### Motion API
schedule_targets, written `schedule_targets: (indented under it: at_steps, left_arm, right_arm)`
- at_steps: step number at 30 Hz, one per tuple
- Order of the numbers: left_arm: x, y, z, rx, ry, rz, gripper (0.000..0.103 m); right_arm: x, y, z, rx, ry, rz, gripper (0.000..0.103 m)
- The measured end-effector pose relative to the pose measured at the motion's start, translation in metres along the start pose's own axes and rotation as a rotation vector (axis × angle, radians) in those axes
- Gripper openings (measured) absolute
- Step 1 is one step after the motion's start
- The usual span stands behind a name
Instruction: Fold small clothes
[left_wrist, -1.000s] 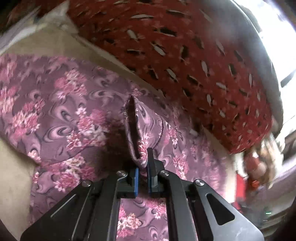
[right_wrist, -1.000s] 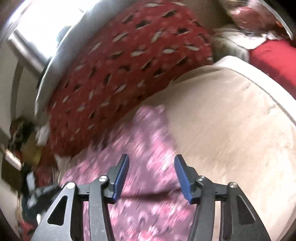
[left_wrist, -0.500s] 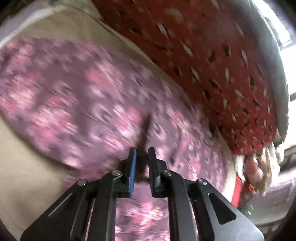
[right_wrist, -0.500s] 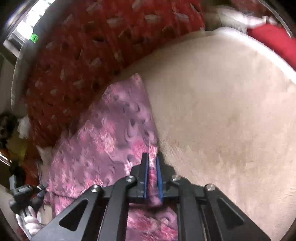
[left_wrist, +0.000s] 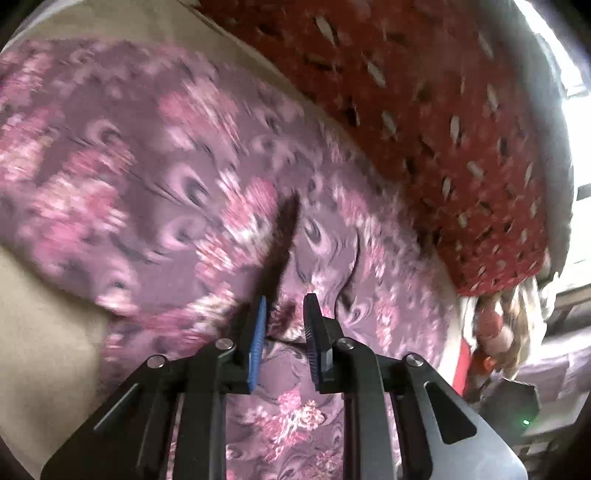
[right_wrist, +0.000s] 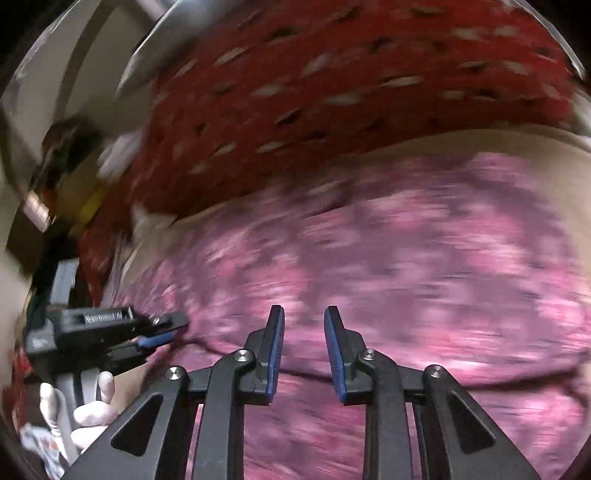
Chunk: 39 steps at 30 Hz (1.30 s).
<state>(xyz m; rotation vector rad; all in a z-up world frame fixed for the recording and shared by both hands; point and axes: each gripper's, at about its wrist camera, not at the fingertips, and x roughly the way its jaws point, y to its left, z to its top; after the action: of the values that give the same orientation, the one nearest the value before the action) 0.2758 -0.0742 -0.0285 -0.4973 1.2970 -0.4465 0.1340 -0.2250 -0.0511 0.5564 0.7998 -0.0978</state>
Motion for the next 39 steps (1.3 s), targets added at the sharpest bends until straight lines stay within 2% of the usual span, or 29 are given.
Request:
schedule_targets:
  at_steps: [1, 3, 4, 5, 6, 7, 8, 9, 12, 14, 15, 17, 21, 24, 25, 26, 27, 28, 30, 34, 36, 39]
  left_arm:
    - [-0.009, 0.003, 0.002, -0.004, -0.024, 0.009, 0.018]
    - [-0.031, 0.014, 0.007, -0.013, -0.064, 0.029, 0.029]
    - [-0.039, 0.021, 0.010, -0.014, -0.078, 0.035, 0.042]
    - [-0.051, 0.031, 0.014, -0.014, -0.102, 0.051, 0.048]
    - [-0.059, 0.041, 0.019, -0.018, -0.123, 0.079, 0.048]
    - [-0.068, 0.052, 0.022, -0.018, -0.137, 0.102, 0.048]
    - [-0.076, 0.061, 0.026, -0.018, -0.149, 0.126, 0.048]
    - [-0.087, 0.077, 0.032, -0.022, -0.162, 0.168, 0.048]
    - [-0.115, 0.113, 0.050, -0.049, -0.192, 0.280, 0.048]
    - [-0.134, 0.135, 0.059, -0.072, -0.214, 0.336, 0.048]
    - [-0.145, 0.149, 0.060, -0.087, -0.219, 0.341, 0.049]
    - [-0.157, 0.178, 0.065, -0.155, -0.219, 0.317, 0.057]
    - [-0.153, 0.217, 0.073, -0.284, -0.196, 0.233, 0.057]
    - [-0.137, 0.226, 0.082, -0.345, -0.156, 0.170, 0.057]
    - [-0.133, 0.226, 0.084, -0.362, -0.151, 0.152, 0.053]
    - [-0.129, 0.227, 0.085, -0.389, -0.147, 0.127, 0.030]
    - [-0.126, 0.227, 0.087, -0.411, -0.134, 0.095, 0.015]
    - [-0.124, 0.227, 0.088, -0.428, -0.121, 0.064, 0.008]
    - [-0.126, 0.225, 0.086, -0.468, -0.125, 0.008, 0.007]
    - [-0.132, 0.207, 0.080, -0.472, -0.135, -0.103, 0.006]
    - [-0.132, 0.187, 0.076, -0.449, -0.130, -0.146, 0.006]
    - [-0.125, 0.151, 0.073, -0.392, -0.115, -0.165, 0.006]
  right_arm:
    - [0.010, 0.012, -0.001, -0.009, 0.006, 0.016, 0.025]
    - [0.031, 0.034, 0.001, -0.043, 0.017, 0.045, 0.025]
    - [0.040, 0.044, 0.001, -0.071, 0.020, 0.034, 0.025]
    - [0.056, 0.053, -0.002, -0.085, 0.043, 0.023, 0.025]
    - [0.070, 0.056, -0.006, -0.089, 0.083, 0.016, 0.026]
    - [0.076, 0.057, -0.010, -0.102, 0.077, 0.005, 0.028]
    - [0.074, 0.061, -0.017, -0.150, 0.004, 0.003, 0.028]
    - [0.071, 0.060, -0.022, -0.161, -0.011, 0.005, 0.030]
    - [0.067, 0.059, -0.023, -0.151, -0.023, 0.018, 0.031]
    - [0.066, 0.055, -0.023, -0.139, -0.026, 0.034, 0.031]
    - [0.065, 0.053, -0.025, -0.139, -0.029, 0.036, 0.031]
    - [0.064, 0.053, -0.026, -0.142, -0.035, 0.034, 0.031]
    - [0.064, 0.050, -0.028, -0.136, -0.036, 0.042, 0.031]
    - [0.066, 0.050, -0.028, -0.131, -0.037, 0.049, 0.031]
    - [0.066, 0.050, -0.028, -0.129, -0.038, 0.051, 0.031]
    - [0.066, 0.050, -0.028, -0.128, -0.038, 0.052, 0.031]
    - [0.066, 0.049, -0.028, -0.128, -0.038, 0.053, 0.031]
    - [0.066, 0.049, -0.028, -0.126, -0.039, 0.055, 0.031]
    - [0.066, 0.049, -0.028, -0.124, -0.039, 0.058, 0.031]
    - [0.066, 0.046, -0.027, -0.112, -0.040, 0.075, 0.031]
    - [0.066, 0.045, -0.026, -0.106, -0.038, 0.082, 0.031]
    - [0.067, 0.045, -0.023, -0.096, -0.020, 0.083, 0.031]
